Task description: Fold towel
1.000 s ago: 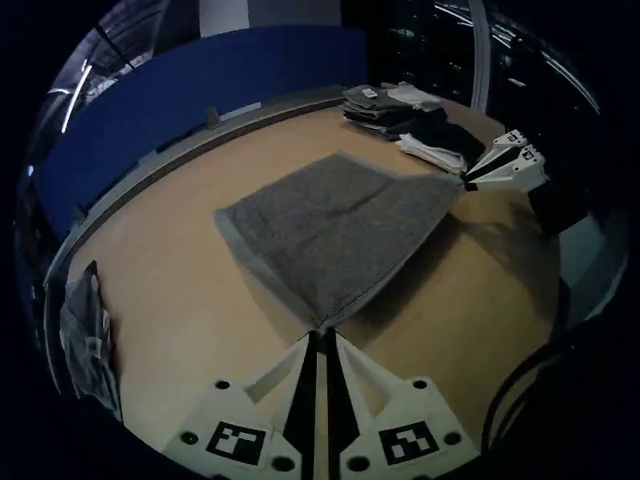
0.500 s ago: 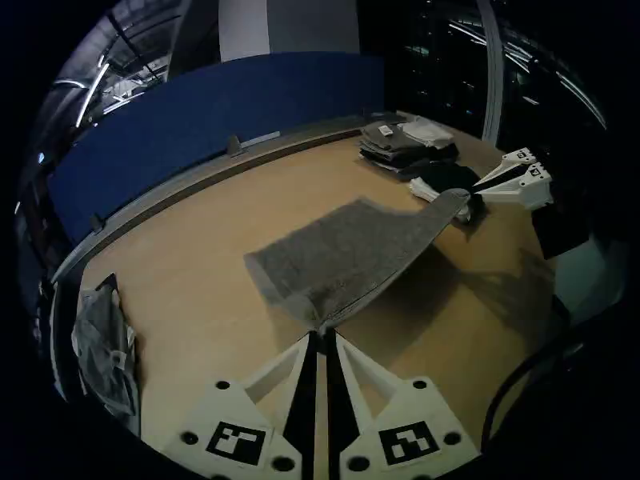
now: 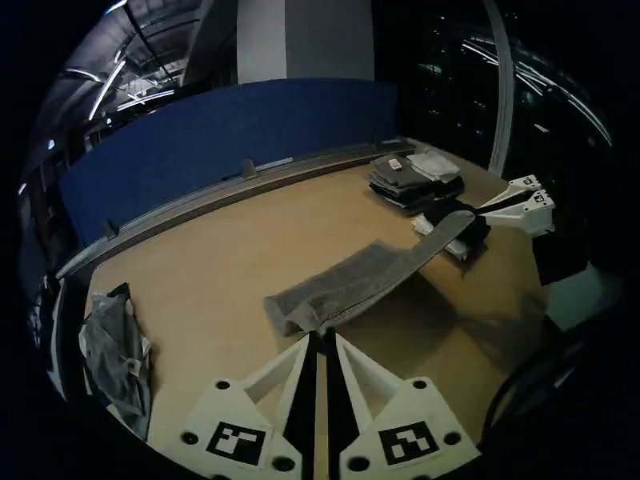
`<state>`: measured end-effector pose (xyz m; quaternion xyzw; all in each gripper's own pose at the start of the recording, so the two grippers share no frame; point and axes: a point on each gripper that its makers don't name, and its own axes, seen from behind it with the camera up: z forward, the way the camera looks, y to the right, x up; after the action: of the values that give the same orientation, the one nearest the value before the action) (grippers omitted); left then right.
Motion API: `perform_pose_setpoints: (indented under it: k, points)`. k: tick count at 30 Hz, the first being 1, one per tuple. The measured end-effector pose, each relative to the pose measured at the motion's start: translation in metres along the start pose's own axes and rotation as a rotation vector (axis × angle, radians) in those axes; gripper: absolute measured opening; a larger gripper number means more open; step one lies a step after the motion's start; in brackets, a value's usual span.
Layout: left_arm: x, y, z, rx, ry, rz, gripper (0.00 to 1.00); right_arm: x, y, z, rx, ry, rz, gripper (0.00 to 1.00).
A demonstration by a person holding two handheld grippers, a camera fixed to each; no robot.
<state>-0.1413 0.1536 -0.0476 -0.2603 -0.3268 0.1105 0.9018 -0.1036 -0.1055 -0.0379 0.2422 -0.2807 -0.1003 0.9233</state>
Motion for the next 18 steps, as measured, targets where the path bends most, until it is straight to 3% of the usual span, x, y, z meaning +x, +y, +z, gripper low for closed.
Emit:
perform_pose_setpoints:
  k: [18]
  points:
    - [0.014,0.006,-0.014,0.002,0.025,-0.016,0.07,0.011,0.000,-0.012,-0.001,0.021,0.011,0.08]
